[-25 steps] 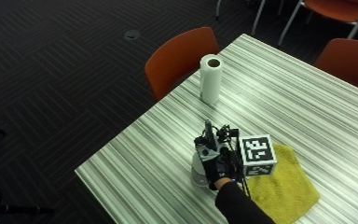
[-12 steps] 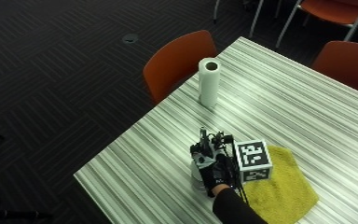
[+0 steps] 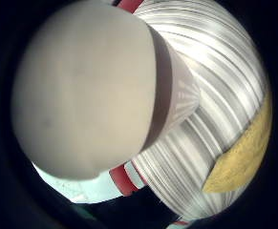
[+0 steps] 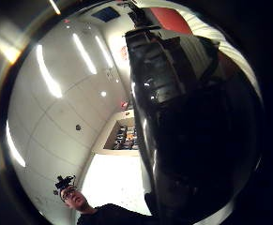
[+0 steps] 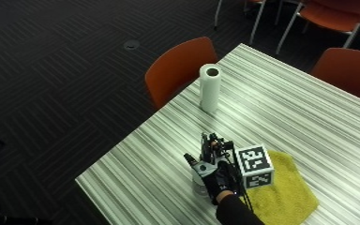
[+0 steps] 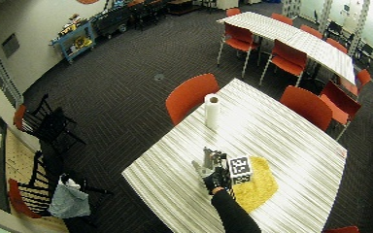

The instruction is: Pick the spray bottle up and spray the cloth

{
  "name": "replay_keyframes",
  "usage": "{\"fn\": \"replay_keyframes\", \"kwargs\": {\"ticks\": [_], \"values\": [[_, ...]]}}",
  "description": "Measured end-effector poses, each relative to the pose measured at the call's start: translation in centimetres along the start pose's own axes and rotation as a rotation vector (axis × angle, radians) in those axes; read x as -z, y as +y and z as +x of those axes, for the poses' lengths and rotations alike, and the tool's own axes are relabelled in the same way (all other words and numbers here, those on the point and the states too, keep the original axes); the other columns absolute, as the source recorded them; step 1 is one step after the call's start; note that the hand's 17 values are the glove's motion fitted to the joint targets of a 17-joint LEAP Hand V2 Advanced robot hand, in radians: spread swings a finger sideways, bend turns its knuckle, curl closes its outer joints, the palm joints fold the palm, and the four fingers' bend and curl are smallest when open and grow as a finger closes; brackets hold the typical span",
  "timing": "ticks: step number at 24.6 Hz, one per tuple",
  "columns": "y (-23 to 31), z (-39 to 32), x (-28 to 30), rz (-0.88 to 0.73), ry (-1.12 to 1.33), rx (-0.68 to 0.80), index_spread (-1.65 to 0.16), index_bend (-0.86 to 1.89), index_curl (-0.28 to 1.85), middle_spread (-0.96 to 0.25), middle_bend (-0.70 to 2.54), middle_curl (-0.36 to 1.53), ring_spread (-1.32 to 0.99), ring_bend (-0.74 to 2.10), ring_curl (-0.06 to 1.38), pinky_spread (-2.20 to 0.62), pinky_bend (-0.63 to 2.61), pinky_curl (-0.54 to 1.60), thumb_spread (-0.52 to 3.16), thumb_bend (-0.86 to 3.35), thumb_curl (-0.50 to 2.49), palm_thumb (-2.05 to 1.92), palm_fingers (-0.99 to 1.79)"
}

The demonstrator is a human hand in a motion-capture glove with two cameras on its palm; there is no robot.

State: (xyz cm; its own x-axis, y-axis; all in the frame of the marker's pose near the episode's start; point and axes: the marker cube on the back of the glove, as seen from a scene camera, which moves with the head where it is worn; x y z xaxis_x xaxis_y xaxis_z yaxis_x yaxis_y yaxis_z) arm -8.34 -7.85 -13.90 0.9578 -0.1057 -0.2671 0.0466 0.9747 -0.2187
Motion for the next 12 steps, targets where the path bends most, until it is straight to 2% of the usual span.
{"fn": "replay_keyframes", "kwargs": {"ticks": [2,8,12], "values": [[0.1,0.2,0.0,-0.013,0.003,-0.002,-0.27,0.04,0.53,-0.01,0.20,0.51,0.00,0.36,0.47,0.16,0.37,0.26,1.00,-0.06,0.72,1.02,0.08],[0.7,1.0,-0.7,-0.052,0.009,0.011,-0.34,0.08,0.40,-0.04,0.17,0.45,0.02,0.35,0.40,0.18,0.40,0.27,1.00,-0.03,0.68,0.99,0.07],[3.0,1.6,-3.3,-0.114,-0.013,0.023,-0.36,0.11,0.37,-0.05,0.18,0.43,0.03,0.36,0.38,0.18,0.41,0.28,1.01,-0.02,0.66,0.98,0.07]]}}
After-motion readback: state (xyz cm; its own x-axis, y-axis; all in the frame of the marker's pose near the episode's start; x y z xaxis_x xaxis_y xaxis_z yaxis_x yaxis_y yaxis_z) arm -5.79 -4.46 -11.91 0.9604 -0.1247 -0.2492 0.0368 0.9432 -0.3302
